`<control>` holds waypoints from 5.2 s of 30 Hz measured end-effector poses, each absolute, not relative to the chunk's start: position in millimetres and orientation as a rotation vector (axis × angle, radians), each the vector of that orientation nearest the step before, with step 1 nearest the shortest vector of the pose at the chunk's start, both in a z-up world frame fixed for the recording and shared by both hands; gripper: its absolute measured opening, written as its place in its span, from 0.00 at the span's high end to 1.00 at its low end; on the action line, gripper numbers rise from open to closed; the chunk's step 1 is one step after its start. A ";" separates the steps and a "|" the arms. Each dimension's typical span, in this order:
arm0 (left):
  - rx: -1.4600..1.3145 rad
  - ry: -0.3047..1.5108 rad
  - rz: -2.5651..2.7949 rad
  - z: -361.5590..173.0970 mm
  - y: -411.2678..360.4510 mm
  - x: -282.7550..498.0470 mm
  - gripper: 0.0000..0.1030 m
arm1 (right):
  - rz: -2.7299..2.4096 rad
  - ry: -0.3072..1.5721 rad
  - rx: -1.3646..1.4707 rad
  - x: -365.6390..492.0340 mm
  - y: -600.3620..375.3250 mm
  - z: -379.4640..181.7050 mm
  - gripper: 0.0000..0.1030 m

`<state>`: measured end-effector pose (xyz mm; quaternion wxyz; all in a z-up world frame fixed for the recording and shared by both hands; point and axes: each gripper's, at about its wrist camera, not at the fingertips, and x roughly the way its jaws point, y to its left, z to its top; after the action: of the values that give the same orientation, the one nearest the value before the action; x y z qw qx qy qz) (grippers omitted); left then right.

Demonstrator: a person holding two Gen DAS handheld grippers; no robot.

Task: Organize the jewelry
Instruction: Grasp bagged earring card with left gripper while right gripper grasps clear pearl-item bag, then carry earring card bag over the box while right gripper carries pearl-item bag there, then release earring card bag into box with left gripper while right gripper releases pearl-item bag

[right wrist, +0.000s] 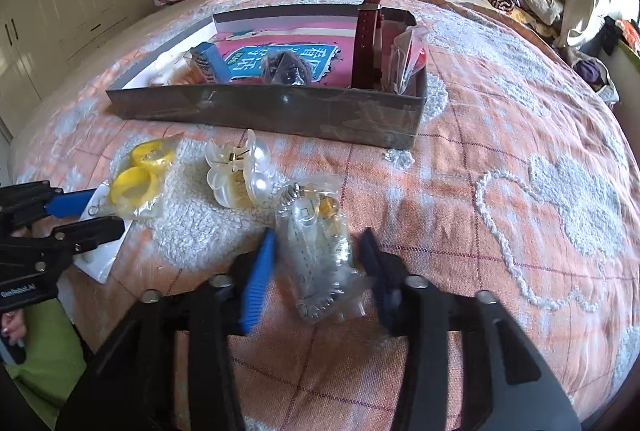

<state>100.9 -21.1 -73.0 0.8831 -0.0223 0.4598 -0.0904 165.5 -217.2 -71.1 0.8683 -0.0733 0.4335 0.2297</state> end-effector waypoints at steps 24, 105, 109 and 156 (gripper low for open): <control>-0.151 0.866 -0.107 -36.7 30.9 85.1 0.76 | 0.614 0.789 -0.114 131.2 -203.6 -16.0 0.72; -0.133 0.784 -0.140 -16.3 16.9 200.8 0.75 | 0.514 0.705 0.011 227.6 -202.6 21.5 0.72; -0.137 0.789 -0.150 -18.6 12.7 202.3 0.75 | 0.519 0.715 0.008 229.1 -200.9 17.2 0.72; -0.106 0.804 -0.134 -38.6 -1.5 244.3 0.72 | 0.492 0.783 -0.034 266.6 -194.1 -26.3 0.64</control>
<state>244.3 -1.5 -38.6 0.9166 -0.0517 0.3909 -0.0651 266.6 -194.1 -26.3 0.8948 -0.0162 0.3777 0.2375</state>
